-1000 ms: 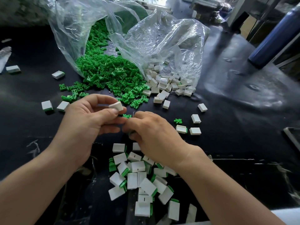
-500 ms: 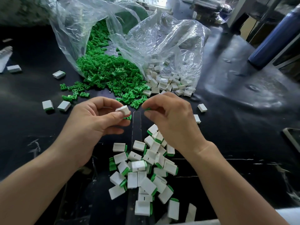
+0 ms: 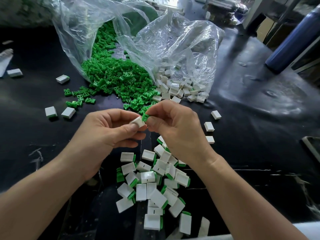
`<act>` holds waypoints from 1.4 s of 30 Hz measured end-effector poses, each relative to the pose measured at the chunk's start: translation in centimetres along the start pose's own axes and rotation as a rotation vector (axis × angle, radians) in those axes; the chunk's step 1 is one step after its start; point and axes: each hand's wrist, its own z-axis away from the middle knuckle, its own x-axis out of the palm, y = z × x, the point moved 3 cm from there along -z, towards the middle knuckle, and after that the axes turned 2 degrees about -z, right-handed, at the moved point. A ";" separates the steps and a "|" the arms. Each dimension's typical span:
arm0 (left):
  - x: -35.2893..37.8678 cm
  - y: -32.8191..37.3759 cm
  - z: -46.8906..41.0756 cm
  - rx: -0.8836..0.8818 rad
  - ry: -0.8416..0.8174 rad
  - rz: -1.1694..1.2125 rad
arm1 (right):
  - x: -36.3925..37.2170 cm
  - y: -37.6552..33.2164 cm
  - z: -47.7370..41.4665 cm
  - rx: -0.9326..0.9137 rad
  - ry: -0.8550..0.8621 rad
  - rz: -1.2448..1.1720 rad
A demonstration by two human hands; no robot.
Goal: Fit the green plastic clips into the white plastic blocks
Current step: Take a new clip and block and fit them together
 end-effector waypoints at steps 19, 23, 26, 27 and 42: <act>0.1 0.3 0.1 -0.003 -0.001 -0.006 | -0.2 -0.4 0.2 -0.015 -0.011 0.094; 0.2 0.3 0.3 -0.022 -0.013 -0.003 | -0.4 -0.4 0.0 -0.017 0.038 0.101; 0.4 0.4 0.3 -0.030 -0.019 -0.010 | -0.7 -0.3 0.0 0.008 0.058 -0.010; 0.4 0.4 0.3 -0.030 -0.018 -0.012 | -0.7 -0.3 0.0 0.017 0.053 -0.045; 0.3 0.4 0.4 -0.004 -0.023 -0.046 | -0.4 -0.3 0.0 0.041 -0.075 -0.008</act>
